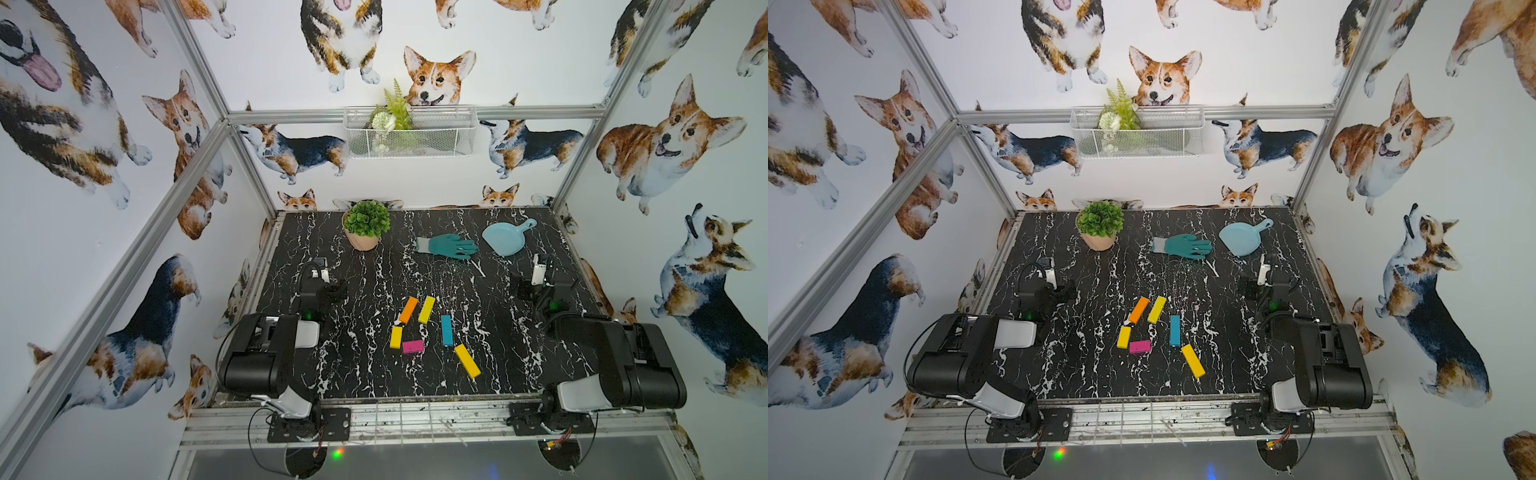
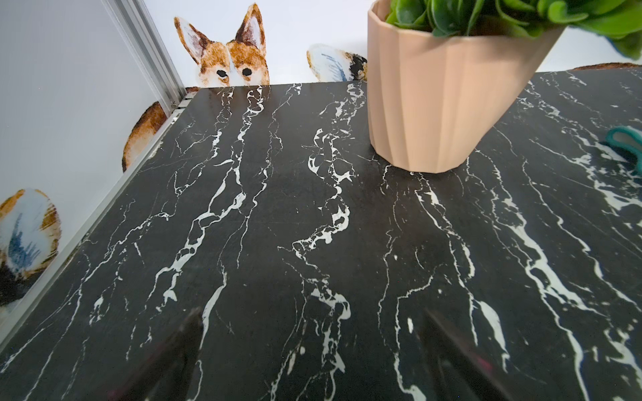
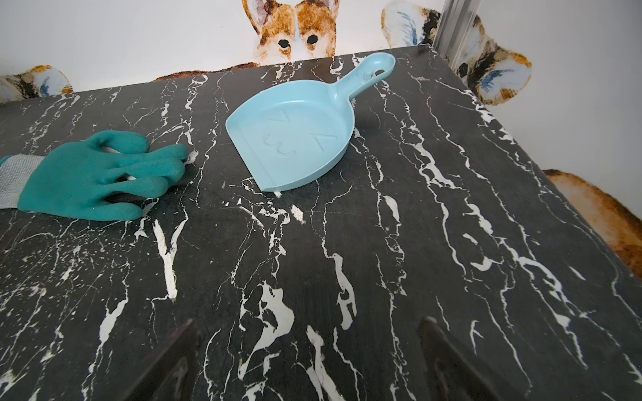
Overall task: Assemble the letter p with building blocks
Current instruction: Pick up the building block from the center of the board.
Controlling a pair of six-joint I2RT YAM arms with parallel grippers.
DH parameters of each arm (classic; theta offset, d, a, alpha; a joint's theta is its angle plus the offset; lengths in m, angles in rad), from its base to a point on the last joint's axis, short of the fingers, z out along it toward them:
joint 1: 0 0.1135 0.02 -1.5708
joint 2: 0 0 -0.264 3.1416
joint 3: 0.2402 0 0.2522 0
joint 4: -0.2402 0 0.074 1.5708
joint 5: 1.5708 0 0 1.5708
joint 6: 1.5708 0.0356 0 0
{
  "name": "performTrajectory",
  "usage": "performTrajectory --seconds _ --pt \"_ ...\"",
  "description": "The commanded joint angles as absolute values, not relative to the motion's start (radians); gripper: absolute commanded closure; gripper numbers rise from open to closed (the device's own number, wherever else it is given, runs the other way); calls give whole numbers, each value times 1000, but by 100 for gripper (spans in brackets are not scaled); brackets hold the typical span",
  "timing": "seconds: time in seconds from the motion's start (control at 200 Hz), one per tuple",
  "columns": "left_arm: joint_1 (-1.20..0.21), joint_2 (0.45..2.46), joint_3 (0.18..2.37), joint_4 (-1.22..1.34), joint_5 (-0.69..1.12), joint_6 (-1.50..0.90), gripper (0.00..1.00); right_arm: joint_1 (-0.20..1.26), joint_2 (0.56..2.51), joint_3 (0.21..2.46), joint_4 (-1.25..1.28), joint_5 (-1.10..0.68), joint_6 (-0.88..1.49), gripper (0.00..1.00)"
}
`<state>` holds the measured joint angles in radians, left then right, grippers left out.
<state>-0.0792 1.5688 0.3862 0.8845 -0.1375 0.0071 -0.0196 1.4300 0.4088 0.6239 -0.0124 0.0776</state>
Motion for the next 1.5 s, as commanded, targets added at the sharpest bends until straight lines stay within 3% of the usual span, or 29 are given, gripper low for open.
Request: performTrajectory --seconds 0.0,0.245,0.335,1.376,1.492 --pt "-77 1571 391 908 -132 15 0 -20 1427 413 660 -18 77 0" --pt "-77 1569 392 910 -132 17 0 -20 1459 317 864 -52 71 0" --pt "-77 1570 391 911 -132 16 0 -20 1439 340 783 -54 68 0" --pt "-76 1571 396 899 -129 14 0 -67 1448 337 822 -117 108 0" --pt "-76 1559 400 890 -148 6 0 -51 1295 460 480 -15 122 0"
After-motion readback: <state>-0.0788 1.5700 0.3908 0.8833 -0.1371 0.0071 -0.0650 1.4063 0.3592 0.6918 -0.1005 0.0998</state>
